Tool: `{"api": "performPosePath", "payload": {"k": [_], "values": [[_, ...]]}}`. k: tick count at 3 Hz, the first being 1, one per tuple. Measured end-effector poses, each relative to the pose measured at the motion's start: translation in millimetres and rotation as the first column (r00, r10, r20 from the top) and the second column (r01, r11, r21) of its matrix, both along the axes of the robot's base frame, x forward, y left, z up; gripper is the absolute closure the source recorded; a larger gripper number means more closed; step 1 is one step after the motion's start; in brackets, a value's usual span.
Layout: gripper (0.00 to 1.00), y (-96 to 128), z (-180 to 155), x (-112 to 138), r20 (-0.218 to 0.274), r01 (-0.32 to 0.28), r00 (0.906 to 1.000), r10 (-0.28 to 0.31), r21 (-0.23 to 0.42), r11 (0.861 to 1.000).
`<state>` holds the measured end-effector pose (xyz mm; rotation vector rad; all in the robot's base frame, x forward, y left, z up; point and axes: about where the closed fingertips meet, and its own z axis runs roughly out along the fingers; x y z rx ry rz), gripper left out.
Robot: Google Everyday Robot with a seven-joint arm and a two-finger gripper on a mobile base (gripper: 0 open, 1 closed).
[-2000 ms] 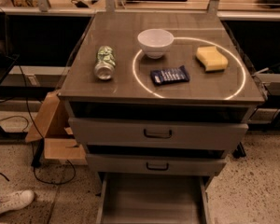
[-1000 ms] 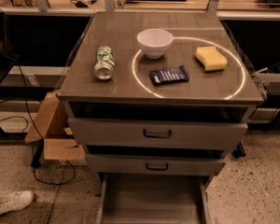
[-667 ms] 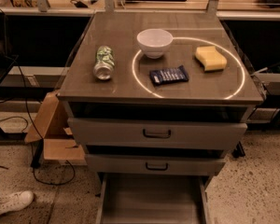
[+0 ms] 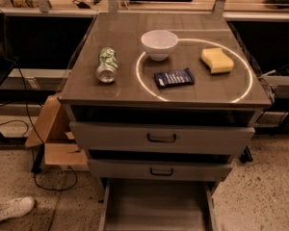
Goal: Close bottom drawer
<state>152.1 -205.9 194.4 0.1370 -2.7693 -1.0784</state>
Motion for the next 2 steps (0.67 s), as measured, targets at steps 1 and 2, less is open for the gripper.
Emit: {"api": "performPosePath", "payload": {"k": [1, 2], "values": [[1.0, -1.1, -1.3, 3.0, 0.011, 0.012, 0.9999, -0.012, 0.007, 1.0], [1.0, -4.6, -9.0, -0.4, -0.012, 0.045, 0.9989, -0.044, 0.039, 0.998]]}}
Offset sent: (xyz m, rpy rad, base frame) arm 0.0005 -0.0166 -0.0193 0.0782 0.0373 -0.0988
